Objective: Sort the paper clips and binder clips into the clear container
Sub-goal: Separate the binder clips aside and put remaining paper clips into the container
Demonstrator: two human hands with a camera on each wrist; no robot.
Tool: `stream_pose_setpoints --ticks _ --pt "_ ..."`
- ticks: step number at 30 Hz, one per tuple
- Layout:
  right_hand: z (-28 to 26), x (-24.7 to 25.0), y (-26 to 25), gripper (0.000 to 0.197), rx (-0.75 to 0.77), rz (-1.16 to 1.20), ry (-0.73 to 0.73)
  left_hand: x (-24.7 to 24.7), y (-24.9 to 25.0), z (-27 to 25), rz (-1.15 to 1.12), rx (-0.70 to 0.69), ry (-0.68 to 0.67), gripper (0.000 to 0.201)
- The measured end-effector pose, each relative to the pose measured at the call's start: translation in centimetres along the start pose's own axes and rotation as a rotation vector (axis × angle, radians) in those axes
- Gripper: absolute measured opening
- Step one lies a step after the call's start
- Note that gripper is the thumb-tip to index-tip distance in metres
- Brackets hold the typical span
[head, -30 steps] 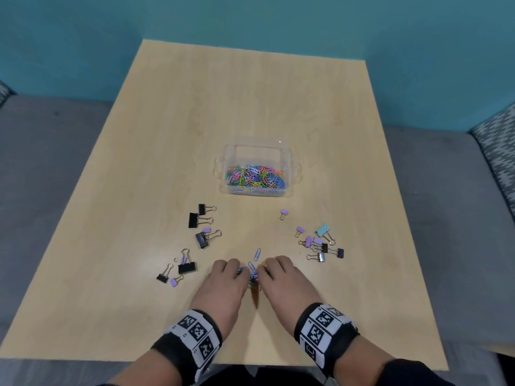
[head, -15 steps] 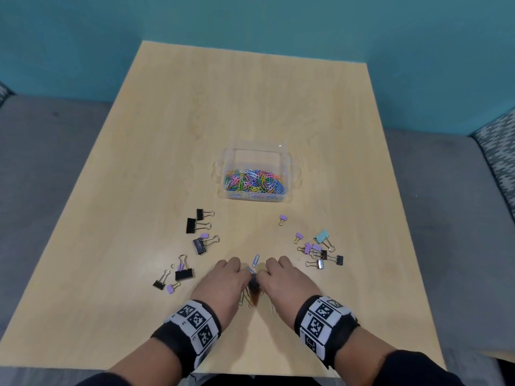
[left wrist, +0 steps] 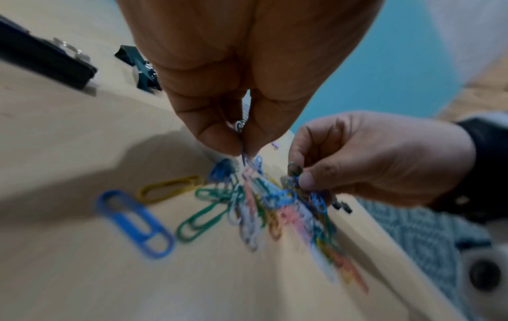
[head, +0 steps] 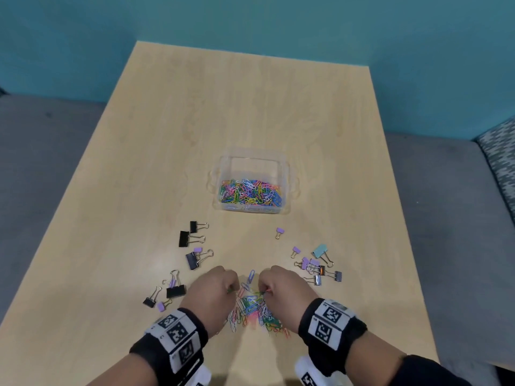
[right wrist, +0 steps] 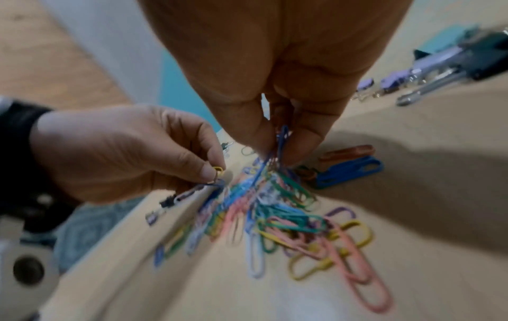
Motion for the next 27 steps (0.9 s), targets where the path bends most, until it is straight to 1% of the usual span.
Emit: stream_pose_setpoints --ticks 3,4,6,8,10,12,13,14,15,17,19,20,21,23,25,27 --pt "0.5 2.3 -0.4 0.020 -0.050 0.196 0.034 2.1 -0.1 1.3 -0.206 0.065 0.004 0.015" --pt "0.9 3.3 -0.6 0.019 -0.050 0.252 0.069 3.1 -0.1 2.0 -0.312 0.097 0.002 0.018" --pt "2.2 6.1 -1.4 0.018 -0.033 0.320 0.188 5.8 0.2 3.8 -0.442 0.093 0.055 0.025" --pt "4.2 9.2 -2.2 0.018 -0.015 0.373 0.308 8.7 0.9 6.2 -0.461 0.070 0.164 0.026" --pt "6.4 11.8 -3.1 0.021 -0.015 0.429 0.397 11.2 1.6 8.7 -0.455 0.071 0.272 0.023" --pt "8.5 13.7 -3.8 0.022 -0.024 0.397 0.476 12.4 2.3 10.8 -0.441 0.076 0.325 0.016" --pt "9.2 14.1 -4.2 0.020 -0.035 0.368 0.489 12.6 2.6 11.4 -0.436 0.076 0.320 0.014" --pt "9.6 14.2 -4.4 0.018 -0.044 0.340 0.480 12.6 2.9 11.7 -0.426 0.073 0.304 0.015" --pt "9.6 14.0 -4.5 0.021 -0.058 0.295 0.458 12.4 3.0 11.7 -0.395 0.069 0.285 0.021" --pt "8.1 13.0 -4.5 0.036 -0.033 0.140 0.428 12.1 2.9 10.2 -0.257 0.024 0.276 0.036" --pt "4.9 11.0 -4.5 0.049 0.078 -0.006 0.429 11.2 2.3 7.0 -0.156 -0.105 0.299 0.044" --pt "3.0 9.4 -4.4 0.055 0.113 -0.091 0.395 10.2 1.8 5.1 -0.129 -0.174 0.299 0.047" --pt "1.0 7.4 -4.0 0.063 0.117 -0.193 0.326 8.9 1.2 3.0 -0.092 -0.227 0.274 0.049" --pt "-2.7 2.9 -2.8 0.078 0.080 -0.341 0.157 5.7 -0.4 -1.0 -0.001 -0.256 0.141 0.056" --pt "-5.5 -1.1 -1.3 0.088 0.063 -0.393 0.068 2.2 -2.0 -4.1 0.098 -0.261 0.013 0.062" --pt "-6.9 -3.7 -0.5 0.094 0.043 -0.464 0.023 -0.6 -3.2 -6.0 0.166 -0.278 -0.027 0.070"
Point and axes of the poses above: each hand's wrist, its own z-axis towards the middle knuckle, its own x-axis out of the back of the hand, y = z × x, the point moved 3 cm from there along z, towards the middle knuckle, and after that the axes turned 8 degrees about z, right-handed, at the moved point
